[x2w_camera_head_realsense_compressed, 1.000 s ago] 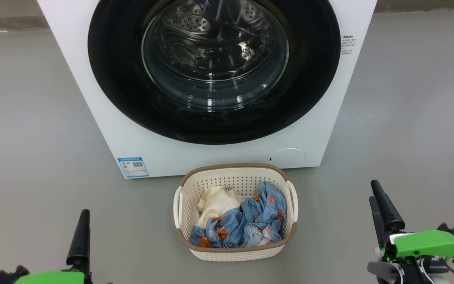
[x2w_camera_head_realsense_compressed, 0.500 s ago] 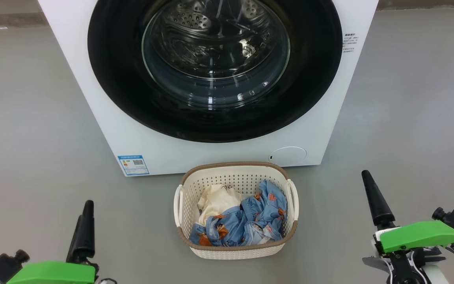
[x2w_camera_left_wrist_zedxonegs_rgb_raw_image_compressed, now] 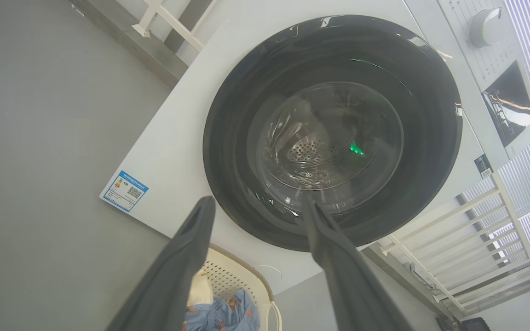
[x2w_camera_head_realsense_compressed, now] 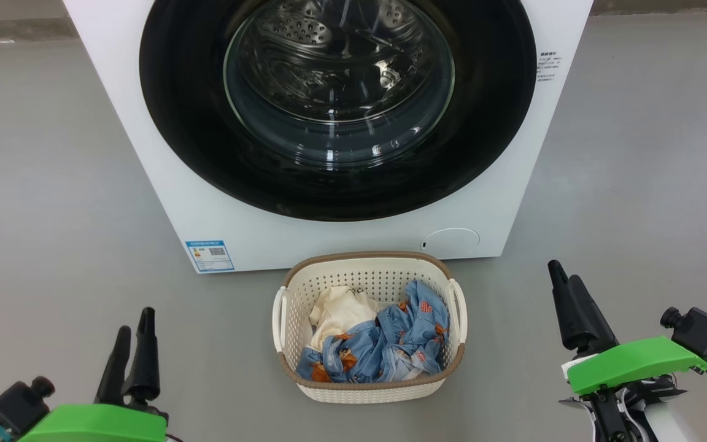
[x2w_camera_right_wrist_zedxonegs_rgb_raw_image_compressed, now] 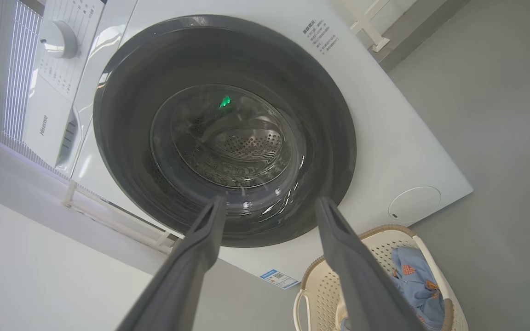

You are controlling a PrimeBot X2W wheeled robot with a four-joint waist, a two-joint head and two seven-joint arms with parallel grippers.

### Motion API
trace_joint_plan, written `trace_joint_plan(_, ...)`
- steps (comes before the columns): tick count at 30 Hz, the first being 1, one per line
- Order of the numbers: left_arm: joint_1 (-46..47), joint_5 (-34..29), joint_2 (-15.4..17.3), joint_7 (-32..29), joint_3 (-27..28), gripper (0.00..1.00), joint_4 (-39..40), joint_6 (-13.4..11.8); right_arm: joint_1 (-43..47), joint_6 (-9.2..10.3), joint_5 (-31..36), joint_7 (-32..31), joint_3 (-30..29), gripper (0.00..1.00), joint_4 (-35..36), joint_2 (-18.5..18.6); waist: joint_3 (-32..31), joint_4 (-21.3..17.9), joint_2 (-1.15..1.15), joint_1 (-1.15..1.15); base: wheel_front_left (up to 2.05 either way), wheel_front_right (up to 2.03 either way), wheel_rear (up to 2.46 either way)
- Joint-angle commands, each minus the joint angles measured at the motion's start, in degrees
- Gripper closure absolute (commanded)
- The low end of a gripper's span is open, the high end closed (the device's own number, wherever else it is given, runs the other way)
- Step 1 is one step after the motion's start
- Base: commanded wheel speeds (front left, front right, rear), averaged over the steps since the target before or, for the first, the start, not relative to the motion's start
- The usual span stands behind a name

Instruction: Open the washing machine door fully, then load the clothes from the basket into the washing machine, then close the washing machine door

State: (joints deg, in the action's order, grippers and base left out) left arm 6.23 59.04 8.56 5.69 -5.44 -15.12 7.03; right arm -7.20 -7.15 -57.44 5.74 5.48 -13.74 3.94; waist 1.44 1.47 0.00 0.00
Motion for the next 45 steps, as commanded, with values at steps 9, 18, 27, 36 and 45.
trace_joint_plan(9, 3.4, -8.3, 1.5, 2.2, 0.7, 0.00, 1.1, 0.3, -3.9, -0.25, 11.8, 2.4, 1.7, 0.00, -0.3, -0.1, -0.3, 0.2, 0.00, 0.00, 0.00, 0.00, 0.00)
trace_joint_plan(18, 4.2, -14.0, 1.7, 3.8, -0.3, 0.00, -0.1, 0.3, -4.6, -0.27, 20.3, 3.9, 1.7, 0.00, -2.1, -0.6, -0.5, 0.3, 0.00, 0.00, 0.00, 0.00, 0.00)
trace_joint_plan(27, 5.0, -19.3, 2.0, 5.3, -1.2, 0.00, -1.3, 0.4, -5.7, -0.29, 27.4, 5.3, 2.3, 0.00, -3.2, -0.8, -0.6, 0.6, 0.00, 0.00, 0.00, 0.00, 0.00)
trace_joint_plan(36, 5.6, -23.7, 2.3, 6.6, -1.6, 0.00, -0.9, 0.4, -6.5, -0.31, 32.6, 6.6, 3.2, 0.00, -3.6, -0.9, -0.7, 0.7, 0.00, 0.00, 0.00, 0.00, 0.00)
trace_joint_plan(45, 6.0, -28.3, 2.9, 8.1, -2.4, 0.00, -1.0, 0.4, -7.3, -0.33, 38.4, 8.1, 3.9, 0.00, -3.9, -1.0, -1.0, 1.0, 0.00, 0.00, 0.00, 0.00, 0.00)
